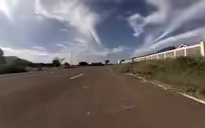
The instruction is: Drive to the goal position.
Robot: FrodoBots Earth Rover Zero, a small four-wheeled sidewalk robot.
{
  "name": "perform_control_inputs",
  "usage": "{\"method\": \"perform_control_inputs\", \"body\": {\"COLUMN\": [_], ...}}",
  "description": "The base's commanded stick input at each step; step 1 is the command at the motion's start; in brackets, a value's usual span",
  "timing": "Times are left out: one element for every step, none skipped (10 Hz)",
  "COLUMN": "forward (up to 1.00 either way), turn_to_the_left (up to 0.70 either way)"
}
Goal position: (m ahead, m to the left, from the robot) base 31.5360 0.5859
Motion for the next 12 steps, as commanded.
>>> {"method": "perform_control_inputs", "body": {"forward": [0.85, 0.85, 0.85, 0.85, 0.85, 0.85, 0.85, 0.85, 0.85, 0.85, 0.85, 0.85], "turn_to_the_left": [0.0, 0.0, 0.0, 0.0, 0.0, 0.0, 0.0, 0.0, 0.0, 0.0, 0.0, 0.0]}}
